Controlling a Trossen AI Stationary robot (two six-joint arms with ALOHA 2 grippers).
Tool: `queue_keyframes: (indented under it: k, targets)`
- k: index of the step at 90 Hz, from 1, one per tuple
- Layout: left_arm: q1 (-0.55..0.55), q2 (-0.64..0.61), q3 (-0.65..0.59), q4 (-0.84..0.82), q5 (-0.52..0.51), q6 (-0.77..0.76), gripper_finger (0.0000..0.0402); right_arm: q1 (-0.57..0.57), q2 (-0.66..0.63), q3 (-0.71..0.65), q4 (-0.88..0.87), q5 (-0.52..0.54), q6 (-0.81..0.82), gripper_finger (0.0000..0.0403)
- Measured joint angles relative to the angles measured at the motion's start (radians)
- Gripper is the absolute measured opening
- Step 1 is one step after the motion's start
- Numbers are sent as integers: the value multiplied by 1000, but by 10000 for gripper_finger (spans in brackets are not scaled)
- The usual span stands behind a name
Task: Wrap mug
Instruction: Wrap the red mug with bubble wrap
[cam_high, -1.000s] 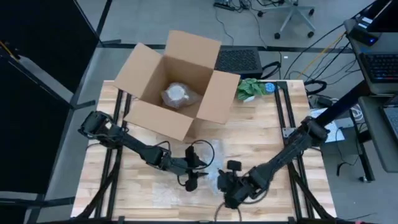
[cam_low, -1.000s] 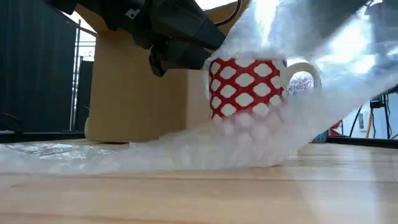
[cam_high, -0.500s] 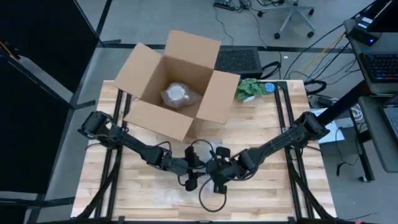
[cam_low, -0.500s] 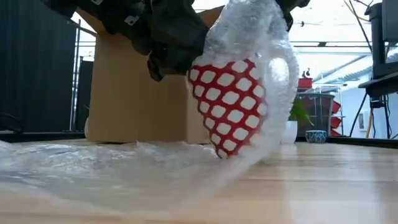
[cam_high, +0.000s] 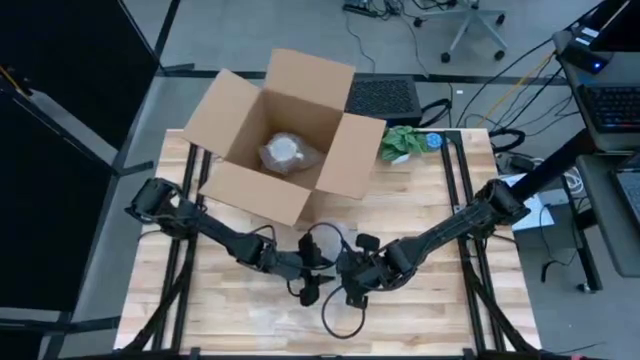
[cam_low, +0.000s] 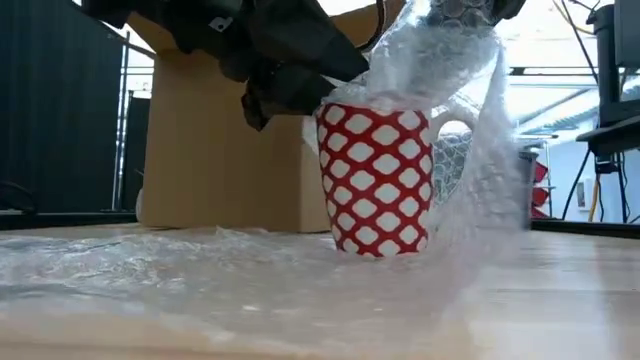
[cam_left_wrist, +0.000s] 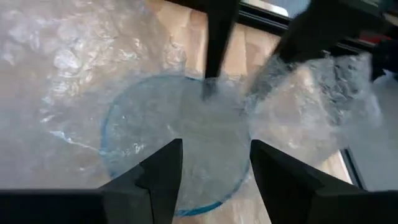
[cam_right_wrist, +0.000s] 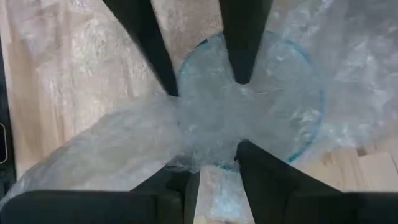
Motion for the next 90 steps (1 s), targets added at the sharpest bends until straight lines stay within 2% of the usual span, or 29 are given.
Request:
queue_keyframes:
  k: [28,38,50,70,90]
  targets:
    - [70,31,138,-247,39,35,179,-1,3,-2,5,-6,-1,93]
    - [75,79,146,-231,82,38,179,-1,4,-2,5,-8,-4,93]
    - [75,117,148,-210,83,38,179,-3,4,-2,6,-14,-1,93]
    - [75,107,144,-195,89,38,179,-5,-10,-2,4,-37,-17,93]
    - [75,97,140,-192,96,39,179,25,-107,-3,-21,-86,1,93]
